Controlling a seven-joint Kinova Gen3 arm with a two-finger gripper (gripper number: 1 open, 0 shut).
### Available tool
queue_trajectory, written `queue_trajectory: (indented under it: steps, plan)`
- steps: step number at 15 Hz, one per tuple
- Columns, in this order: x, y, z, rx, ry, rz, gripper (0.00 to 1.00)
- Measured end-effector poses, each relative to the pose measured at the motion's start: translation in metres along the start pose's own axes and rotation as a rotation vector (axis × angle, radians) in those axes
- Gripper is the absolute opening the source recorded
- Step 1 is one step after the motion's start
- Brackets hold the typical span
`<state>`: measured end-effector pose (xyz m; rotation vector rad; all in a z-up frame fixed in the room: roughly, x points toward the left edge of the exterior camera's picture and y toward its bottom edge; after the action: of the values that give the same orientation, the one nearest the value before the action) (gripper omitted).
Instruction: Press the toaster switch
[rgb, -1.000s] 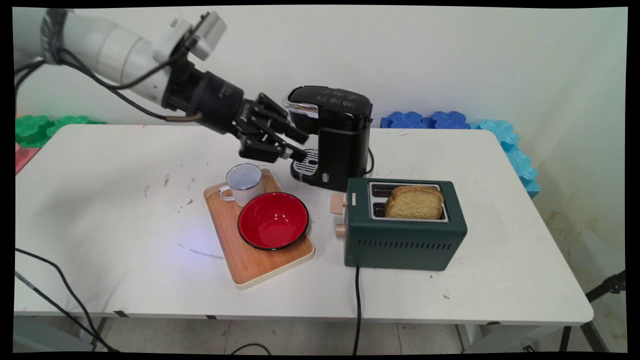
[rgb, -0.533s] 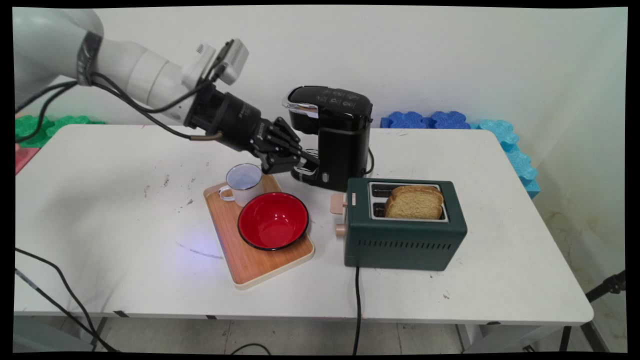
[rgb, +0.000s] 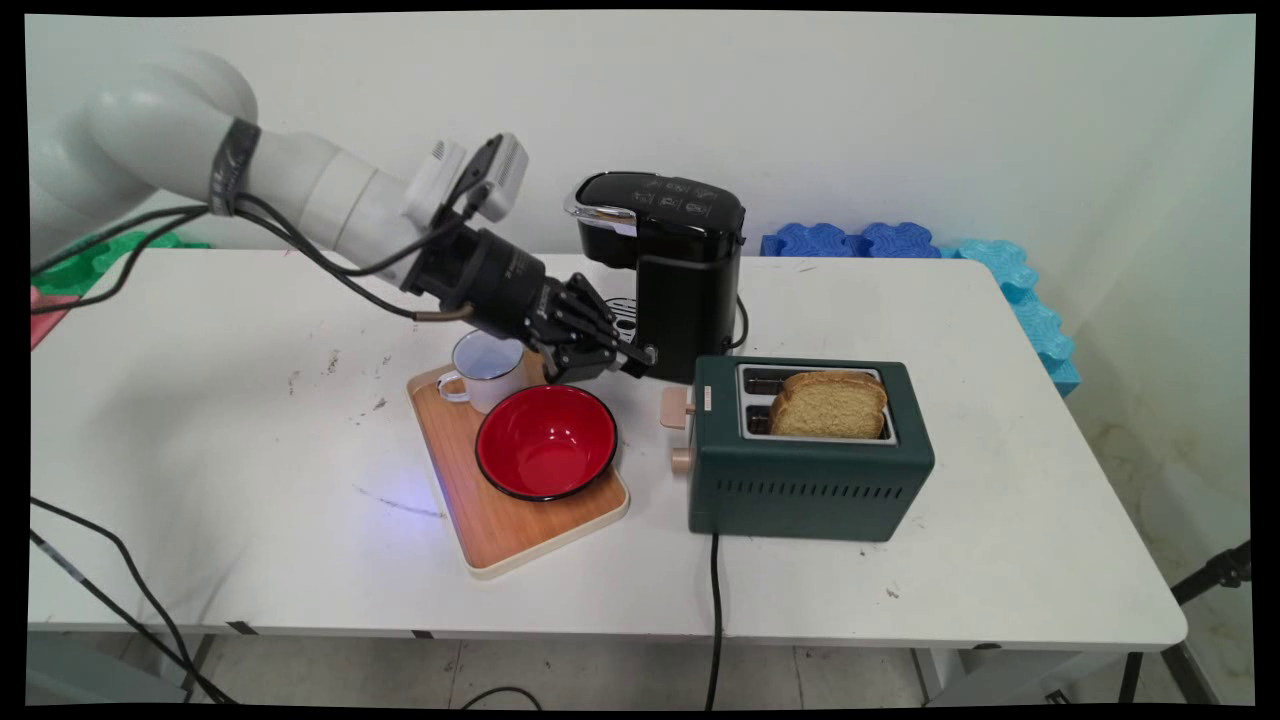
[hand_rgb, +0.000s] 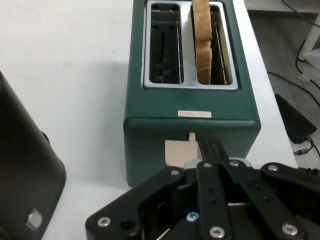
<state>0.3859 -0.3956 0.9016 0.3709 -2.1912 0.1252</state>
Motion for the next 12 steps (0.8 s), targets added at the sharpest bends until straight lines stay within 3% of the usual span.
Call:
queue_trajectory:
  steps: [12]
  plan:
    - [-0.018, -0.002, 0.043, -0.005, 0.006, 0.021, 0.00]
